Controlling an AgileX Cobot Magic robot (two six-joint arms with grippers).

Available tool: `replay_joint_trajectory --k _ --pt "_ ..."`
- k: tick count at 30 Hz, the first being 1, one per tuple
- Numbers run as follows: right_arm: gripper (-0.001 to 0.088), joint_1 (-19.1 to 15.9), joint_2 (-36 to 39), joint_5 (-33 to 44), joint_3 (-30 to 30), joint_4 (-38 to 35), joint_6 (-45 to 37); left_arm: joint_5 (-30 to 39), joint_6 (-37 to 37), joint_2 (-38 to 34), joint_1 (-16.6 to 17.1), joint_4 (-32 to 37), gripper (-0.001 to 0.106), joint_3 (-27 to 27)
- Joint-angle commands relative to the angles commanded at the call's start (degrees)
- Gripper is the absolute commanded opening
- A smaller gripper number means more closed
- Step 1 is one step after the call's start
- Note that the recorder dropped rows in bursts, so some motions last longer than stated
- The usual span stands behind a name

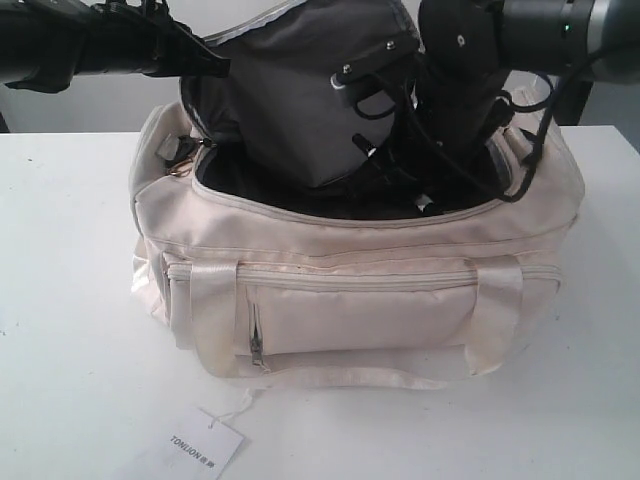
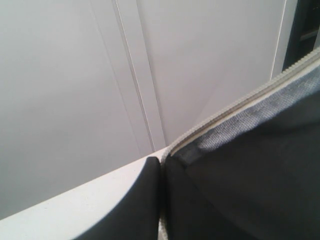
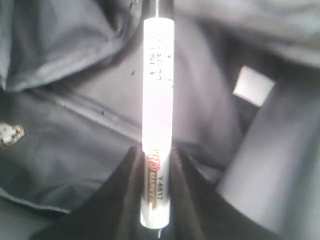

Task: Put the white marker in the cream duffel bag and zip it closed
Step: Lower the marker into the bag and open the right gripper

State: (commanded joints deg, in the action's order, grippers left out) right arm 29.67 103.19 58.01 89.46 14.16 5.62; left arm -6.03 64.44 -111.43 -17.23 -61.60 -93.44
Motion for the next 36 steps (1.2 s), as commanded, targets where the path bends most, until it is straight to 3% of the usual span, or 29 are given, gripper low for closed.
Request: replay_joint_trajectory --k 3,12,14,16,18,22,24,27,29,32,36 --pt "0.0 0.0 3.26 5.1 3.42 -0.14 -1.68 0.0 0.0 0.0 0.0 0.0 0.0 0.0" --pt "0.0001 0.0 4.3 5.1 3.42 -0.02 -1.65 0.0 0.0 0.0 0.0 0.0 0.0 0.0" --pt "0.0089 0.0 4.3 5.1 3.42 -0.02 -0.78 0.0 0.0 0.0 0.0 0.0 0.0 0.0" --pt "0.0266 0.0 4.3 5.1 3.42 -0.02 -0.24 0.0 0.0 0.0 0.0 0.0 0.0 0.0" --pt "0.0317 0.0 4.3 4.86 3.42 -0.02 -0.09 0.0 0.0 0.0 0.0 0.0 0.0 0.0" --pt "0.0315 0.0 2.64 4.71 3.42 -1.31 0.12 0.0 0.0 0.0 0.0 0.0 0.0 0.0" --pt "0.0273 0.0 0.74 4.23 3.42 -3.42 -1.09 0.0 0.0 0.0 0.0 0.0 0.0 0.0" --pt "-0.0002 0.0 -1.88 3.14 3.42 -11.26 -6.04 0.0 0.0 0.0 0.0 0.0 0.0 0.0" --pt "0.0 -0.83 -3.11 3.04 3.42 -14.64 -8.36 0.0 0.0 0.0 0.0 0.0 0.0 0.0" --pt "0.0 -6.11 -5.24 3.15 3.42 -27.27 -12.93 0.0 0.0 0.0 0.0 0.0 0.0 0.0" --pt "0.0 -11.31 -7.46 4.27 3.17 -29.34 -13.05 0.0 0.0 0.0 0.0 0.0 0.0 0.0"
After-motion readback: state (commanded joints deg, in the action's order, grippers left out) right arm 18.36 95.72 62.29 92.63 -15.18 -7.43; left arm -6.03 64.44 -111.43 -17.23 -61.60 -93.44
